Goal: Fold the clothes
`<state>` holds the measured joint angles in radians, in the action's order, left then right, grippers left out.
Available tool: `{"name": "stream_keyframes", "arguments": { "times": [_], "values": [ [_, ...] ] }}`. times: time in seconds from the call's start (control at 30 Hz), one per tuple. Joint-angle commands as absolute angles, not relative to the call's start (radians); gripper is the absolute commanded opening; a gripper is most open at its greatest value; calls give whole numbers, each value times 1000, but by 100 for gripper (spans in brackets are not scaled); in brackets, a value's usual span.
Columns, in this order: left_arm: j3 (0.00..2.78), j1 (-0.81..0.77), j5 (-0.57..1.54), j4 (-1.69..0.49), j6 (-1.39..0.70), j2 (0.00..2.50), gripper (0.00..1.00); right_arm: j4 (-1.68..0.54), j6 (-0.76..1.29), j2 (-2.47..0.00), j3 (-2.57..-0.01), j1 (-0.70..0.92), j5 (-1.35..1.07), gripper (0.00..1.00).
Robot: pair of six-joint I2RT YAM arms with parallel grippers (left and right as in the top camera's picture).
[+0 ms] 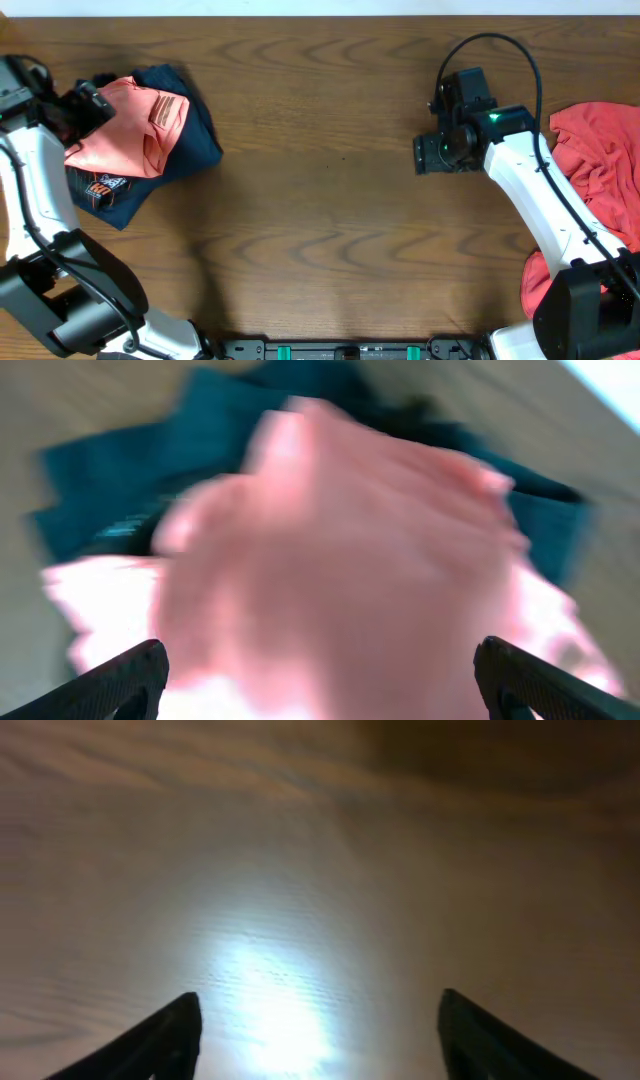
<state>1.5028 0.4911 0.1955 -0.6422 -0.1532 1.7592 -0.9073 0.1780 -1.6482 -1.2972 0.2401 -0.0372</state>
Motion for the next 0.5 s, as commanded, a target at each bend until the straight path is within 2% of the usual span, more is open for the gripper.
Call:
{"name": "stream_keyframes", "arguments": {
  "times": [0.0, 0.2, 0.23, 0.33, 0.47],
  "values": [
    [1509, 377, 307, -643, -123, 1703, 98, -838, 176, -1621, -1308, 239, -162, 80],
    [1509, 133, 302, -784, -94, 1708, 98, -738, 139, -1622, -1308, 227, -239, 86],
    [1509, 100, 302, -834, -93, 1708, 98, -752, 141, -1622, -1308, 219, -239, 86],
    [1509, 37, 302, -987, -82, 1708, 98, -834, 141, -1621, -1308, 190, -240, 99],
    [1509, 6, 302, -1225, -83, 1708, 98, -999, 142, -1621, -1308, 155, -244, 99]
  ]
}}
